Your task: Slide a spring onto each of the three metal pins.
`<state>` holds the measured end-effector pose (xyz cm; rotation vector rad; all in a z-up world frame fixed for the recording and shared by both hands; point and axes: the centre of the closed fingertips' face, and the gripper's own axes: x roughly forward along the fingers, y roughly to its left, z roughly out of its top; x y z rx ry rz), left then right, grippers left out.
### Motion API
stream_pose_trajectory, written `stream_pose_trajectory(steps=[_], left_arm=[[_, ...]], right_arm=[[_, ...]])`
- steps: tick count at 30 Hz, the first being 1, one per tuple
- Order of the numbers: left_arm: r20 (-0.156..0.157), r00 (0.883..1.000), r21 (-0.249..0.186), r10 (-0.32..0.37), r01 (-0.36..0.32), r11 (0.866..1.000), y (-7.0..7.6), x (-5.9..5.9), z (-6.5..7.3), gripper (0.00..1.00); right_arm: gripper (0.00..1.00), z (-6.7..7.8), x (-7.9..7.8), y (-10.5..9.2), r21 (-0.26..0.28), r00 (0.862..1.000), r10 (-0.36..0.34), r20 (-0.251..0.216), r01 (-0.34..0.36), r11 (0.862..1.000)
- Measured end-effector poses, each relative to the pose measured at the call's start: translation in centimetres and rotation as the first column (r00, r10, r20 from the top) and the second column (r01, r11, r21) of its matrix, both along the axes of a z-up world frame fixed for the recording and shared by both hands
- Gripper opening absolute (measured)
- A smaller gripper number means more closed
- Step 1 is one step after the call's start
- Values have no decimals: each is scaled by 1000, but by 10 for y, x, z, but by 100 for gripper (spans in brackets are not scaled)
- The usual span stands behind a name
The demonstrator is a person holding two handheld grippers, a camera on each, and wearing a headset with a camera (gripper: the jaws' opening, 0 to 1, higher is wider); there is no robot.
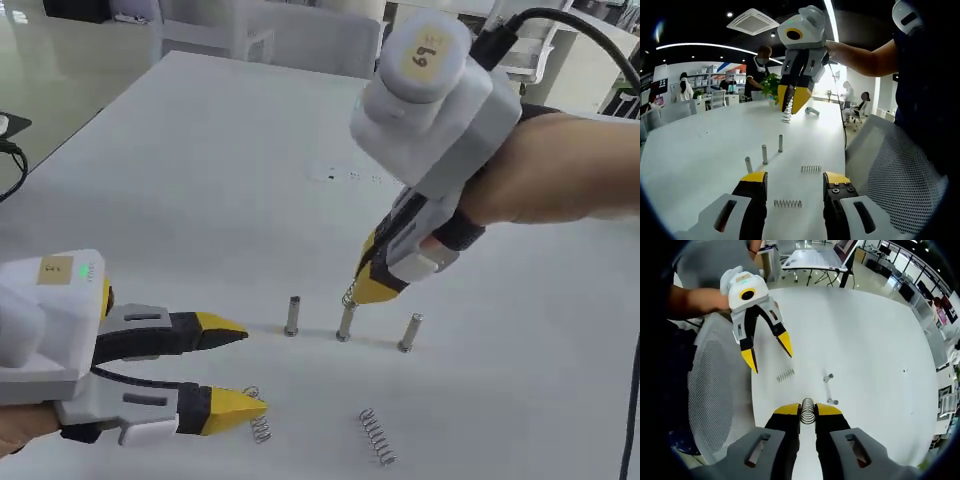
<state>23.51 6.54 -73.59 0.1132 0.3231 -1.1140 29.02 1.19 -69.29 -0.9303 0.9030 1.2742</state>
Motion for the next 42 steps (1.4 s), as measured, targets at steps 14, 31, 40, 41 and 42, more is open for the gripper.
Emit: stream_pose_trajectory(steps=[14, 31, 40, 41, 42], left_arm=[[1, 999, 6, 43, -43, 999, 11, 1, -3, 44], [-4, 995, 22, 98, -98, 995, 25, 6, -10, 57], [0, 993, 23, 119, -119, 993, 28, 8, -12, 65], [0, 993, 24, 122, -122, 992, 28, 8, -12, 66], [0, 992, 23, 125, -125, 992, 29, 8, -12, 68]], right_arm=[[8, -19, 25, 27, -38, 1000, 9, 10, -9, 999], [8, -46, 43, 43, -86, 1000, 3, -6, -4, 996], [8, -56, 45, 44, -113, 1000, 0, -15, -2, 994], [8, -58, 46, 45, -115, 1000, -1, -18, -1, 993], [8, -58, 46, 45, -115, 1000, -1, -19, -1, 993]])
